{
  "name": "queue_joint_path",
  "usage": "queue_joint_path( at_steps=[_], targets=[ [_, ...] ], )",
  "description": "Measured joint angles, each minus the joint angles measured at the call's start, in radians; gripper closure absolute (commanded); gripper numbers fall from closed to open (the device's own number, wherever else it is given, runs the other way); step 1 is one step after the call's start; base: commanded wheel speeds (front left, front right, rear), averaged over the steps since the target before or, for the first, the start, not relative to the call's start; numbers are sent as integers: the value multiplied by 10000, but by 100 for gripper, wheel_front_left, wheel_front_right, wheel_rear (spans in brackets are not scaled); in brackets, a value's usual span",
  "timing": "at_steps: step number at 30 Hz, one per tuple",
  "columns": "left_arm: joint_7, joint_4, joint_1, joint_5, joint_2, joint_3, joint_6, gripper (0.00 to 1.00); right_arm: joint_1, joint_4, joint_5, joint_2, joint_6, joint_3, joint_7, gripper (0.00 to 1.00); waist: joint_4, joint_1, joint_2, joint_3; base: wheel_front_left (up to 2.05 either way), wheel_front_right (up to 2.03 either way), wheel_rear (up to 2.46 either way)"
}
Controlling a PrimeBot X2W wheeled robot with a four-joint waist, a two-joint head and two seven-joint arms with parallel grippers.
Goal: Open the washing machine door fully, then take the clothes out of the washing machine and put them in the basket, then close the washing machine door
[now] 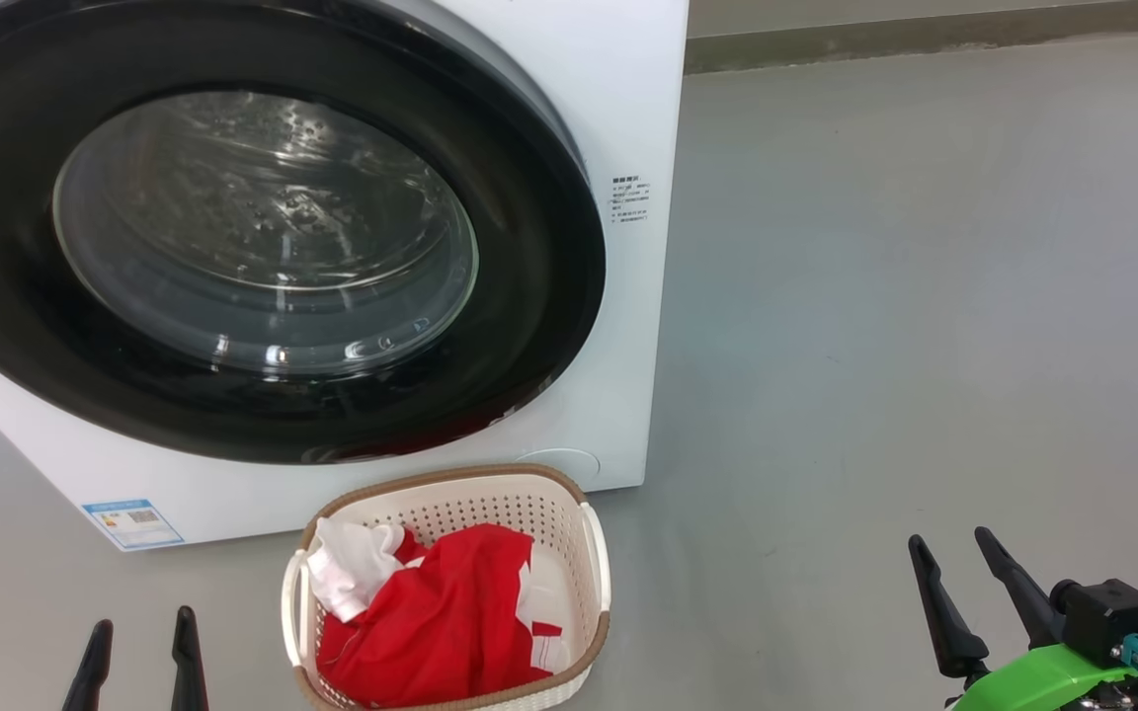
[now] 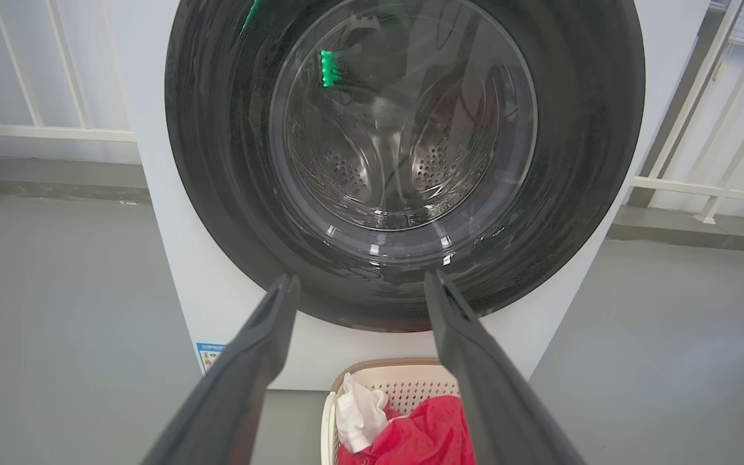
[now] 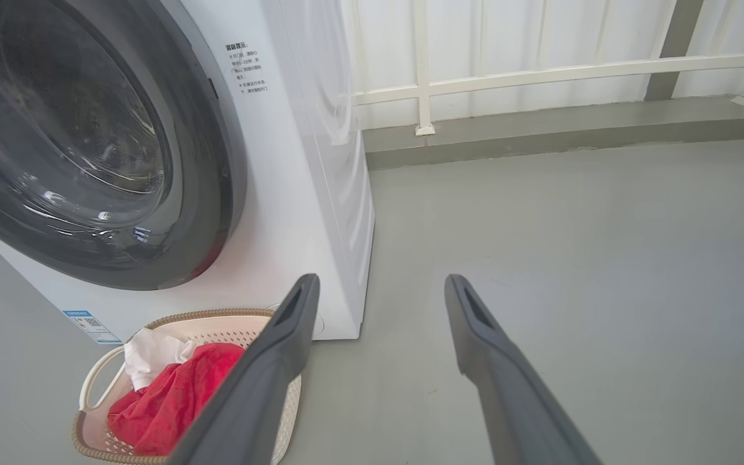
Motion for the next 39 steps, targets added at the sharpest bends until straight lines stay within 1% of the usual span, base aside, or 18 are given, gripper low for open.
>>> queue_joint_path(
  at_steps=[7, 8, 13, 17, 20, 23, 39],
  targets=[
    [0, -107, 3, 0, 0, 4, 0, 0, 1, -25, -54, 0, 0, 6, 0, 0, 54, 1, 1, 44, 0, 0, 0],
    [4, -90, 1, 0, -12, 2, 0, 100, 1, 2, -54, 12, 0, 6, 0, 100, 60, 0, 0, 47, 0, 0, 0],
    [61, 527, 7, -12, -232, -65, 0, 100, 31, 600, -50, 288, 0, 12, 15, 100, 61, 0, 0, 48, 0, 0, 0],
    [151, 631, 6, -336, -301, -88, 0, 100, 161, 642, 144, 355, 0, -4, 119, 100, 80, 2, 0, 37, 0, 0, 0],
    [240, 654, 4, -696, -301, -88, 0, 100, 164, 625, 589, 359, 0, -29, 201, 100, 95, 10, 0, 18, 0, 0, 0],
    [347, 683, -1, -995, -301, -98, 0, 100, 164, 604, 773, 366, 0, -54, 303, 100, 107, 3, 0, 28, 0, 0, 0],
    [779, 815, -97, -2775, -297, -146, 2, 100, 162, 414, 2522, 562, 0, -265, 775, 100, 179, 3, 0, 27, 0, 0, 0]
  ],
)
